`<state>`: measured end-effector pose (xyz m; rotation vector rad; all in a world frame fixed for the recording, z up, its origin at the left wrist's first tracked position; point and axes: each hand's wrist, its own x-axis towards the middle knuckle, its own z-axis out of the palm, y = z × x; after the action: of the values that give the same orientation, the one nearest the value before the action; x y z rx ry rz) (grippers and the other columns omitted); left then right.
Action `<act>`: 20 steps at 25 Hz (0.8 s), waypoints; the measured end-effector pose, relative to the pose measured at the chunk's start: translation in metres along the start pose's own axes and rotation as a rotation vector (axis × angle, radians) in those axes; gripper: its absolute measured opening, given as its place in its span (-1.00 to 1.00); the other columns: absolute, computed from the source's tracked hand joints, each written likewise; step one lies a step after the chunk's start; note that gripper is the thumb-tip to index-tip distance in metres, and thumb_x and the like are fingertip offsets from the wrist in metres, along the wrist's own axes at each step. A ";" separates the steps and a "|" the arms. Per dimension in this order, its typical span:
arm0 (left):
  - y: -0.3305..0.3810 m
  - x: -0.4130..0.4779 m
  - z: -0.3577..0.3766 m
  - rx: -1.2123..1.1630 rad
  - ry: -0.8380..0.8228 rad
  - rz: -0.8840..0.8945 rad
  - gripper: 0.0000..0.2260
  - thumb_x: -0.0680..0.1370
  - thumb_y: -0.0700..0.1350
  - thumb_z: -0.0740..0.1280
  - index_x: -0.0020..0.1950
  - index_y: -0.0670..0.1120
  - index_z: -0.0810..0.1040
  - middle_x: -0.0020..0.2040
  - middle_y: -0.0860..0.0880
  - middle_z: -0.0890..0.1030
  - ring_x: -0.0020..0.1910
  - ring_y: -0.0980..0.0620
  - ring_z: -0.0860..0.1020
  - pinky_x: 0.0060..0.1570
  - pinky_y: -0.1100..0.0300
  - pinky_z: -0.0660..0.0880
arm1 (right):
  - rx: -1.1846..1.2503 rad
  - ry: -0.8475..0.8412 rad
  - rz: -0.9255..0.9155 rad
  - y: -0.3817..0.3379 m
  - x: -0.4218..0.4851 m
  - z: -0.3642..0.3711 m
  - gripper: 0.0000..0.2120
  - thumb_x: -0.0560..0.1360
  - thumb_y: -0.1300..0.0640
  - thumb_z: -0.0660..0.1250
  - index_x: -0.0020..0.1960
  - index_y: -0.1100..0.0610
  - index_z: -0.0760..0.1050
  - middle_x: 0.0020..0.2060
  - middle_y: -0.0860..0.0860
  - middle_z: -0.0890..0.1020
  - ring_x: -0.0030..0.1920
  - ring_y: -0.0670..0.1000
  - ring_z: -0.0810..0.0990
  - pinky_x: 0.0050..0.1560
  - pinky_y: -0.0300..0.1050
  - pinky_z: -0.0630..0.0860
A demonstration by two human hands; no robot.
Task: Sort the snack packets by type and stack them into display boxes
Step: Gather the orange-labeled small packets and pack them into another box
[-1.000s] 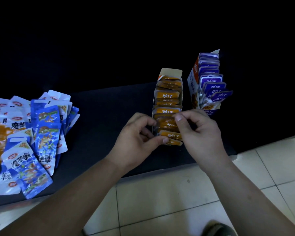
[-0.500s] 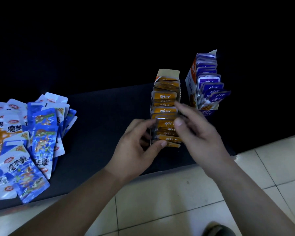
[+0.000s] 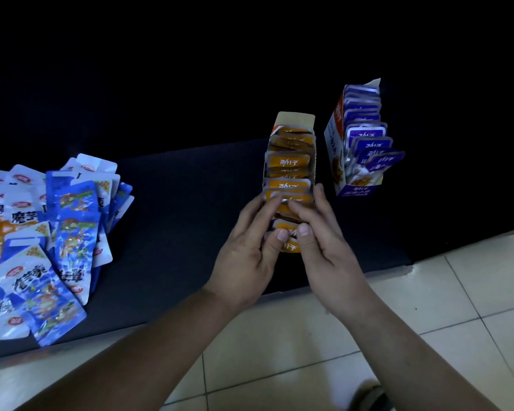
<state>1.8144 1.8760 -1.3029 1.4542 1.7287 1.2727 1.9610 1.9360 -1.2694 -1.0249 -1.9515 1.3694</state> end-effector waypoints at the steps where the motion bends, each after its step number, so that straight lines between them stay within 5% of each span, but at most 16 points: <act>1: -0.001 0.000 0.002 0.016 0.038 -0.006 -0.53 0.70 0.10 0.19 0.61 0.08 0.30 0.58 0.10 0.27 0.42 0.37 0.36 0.31 0.25 0.49 | 0.008 0.005 0.032 -0.002 0.002 -0.001 -0.63 0.66 -0.03 0.14 0.44 -0.15 0.44 0.63 -0.24 0.03 0.54 -0.38 0.07 0.38 -0.51 0.22; 5: 0.001 0.003 0.000 -0.052 0.089 -0.016 -0.56 0.67 0.07 0.29 0.55 0.04 0.40 0.48 0.05 0.38 0.43 0.08 0.45 0.29 0.01 0.55 | 0.027 -0.017 0.146 -0.014 0.008 -0.008 -0.68 0.65 -0.05 0.22 0.35 -0.36 0.46 0.63 -0.24 -0.02 0.45 -0.51 0.08 0.22 -0.65 0.23; 7: 0.002 -0.002 -0.007 -0.134 0.059 -0.011 -0.48 0.66 0.01 0.35 0.60 0.04 0.31 0.50 0.04 0.37 0.46 -0.01 0.45 0.33 -0.06 0.53 | 0.101 -0.005 0.121 -0.015 0.003 -0.010 -0.51 0.62 -0.10 0.29 0.47 -0.45 0.27 0.62 -0.26 -0.03 0.47 -0.48 0.12 0.34 -0.47 0.32; 10: -0.005 -0.021 -0.018 -0.146 -0.018 -0.108 -0.25 0.57 0.16 0.40 0.67 0.09 0.12 0.57 0.15 0.27 0.51 0.09 0.39 0.39 0.04 0.48 | 0.290 -0.028 0.110 -0.004 -0.012 -0.012 -0.15 0.53 -0.04 0.48 0.57 -0.44 0.00 0.59 -0.15 0.24 0.53 -0.11 0.34 0.46 0.01 0.41; 12: -0.009 -0.031 -0.024 -0.096 -0.066 -0.182 -0.12 0.48 0.22 0.46 0.67 0.13 0.06 0.58 0.23 0.24 0.51 0.22 0.35 0.38 0.16 0.46 | 0.359 -0.052 0.164 0.002 -0.018 -0.016 -0.05 0.46 0.08 0.52 0.61 -0.32 0.01 0.47 -0.22 0.44 0.46 -0.12 0.45 0.47 0.04 0.40; 17: -0.010 -0.010 -0.018 -0.241 -0.070 -0.329 -0.18 0.51 0.11 0.49 0.66 0.09 0.14 0.57 0.17 0.35 0.52 0.26 0.33 0.51 0.06 0.37 | 0.331 -0.047 0.278 0.003 -0.006 -0.017 -0.34 0.57 0.17 0.40 0.60 -0.03 0.25 0.37 -0.11 0.58 0.38 -0.16 0.53 0.45 -0.07 0.43; 20: -0.004 0.000 -0.011 -0.289 -0.091 -0.299 -0.47 0.59 -0.04 0.44 0.52 0.19 0.36 0.39 0.21 0.56 0.42 0.22 0.48 0.40 0.22 0.44 | 0.234 -0.006 0.297 -0.003 0.000 -0.015 -0.65 0.63 0.07 0.33 0.41 -0.07 0.50 0.20 -0.19 0.68 0.26 -0.24 0.59 0.33 -0.21 0.49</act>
<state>1.8030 1.8728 -1.3023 1.0299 1.5574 1.2149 1.9720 1.9434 -1.2619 -1.2298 -1.6399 1.7156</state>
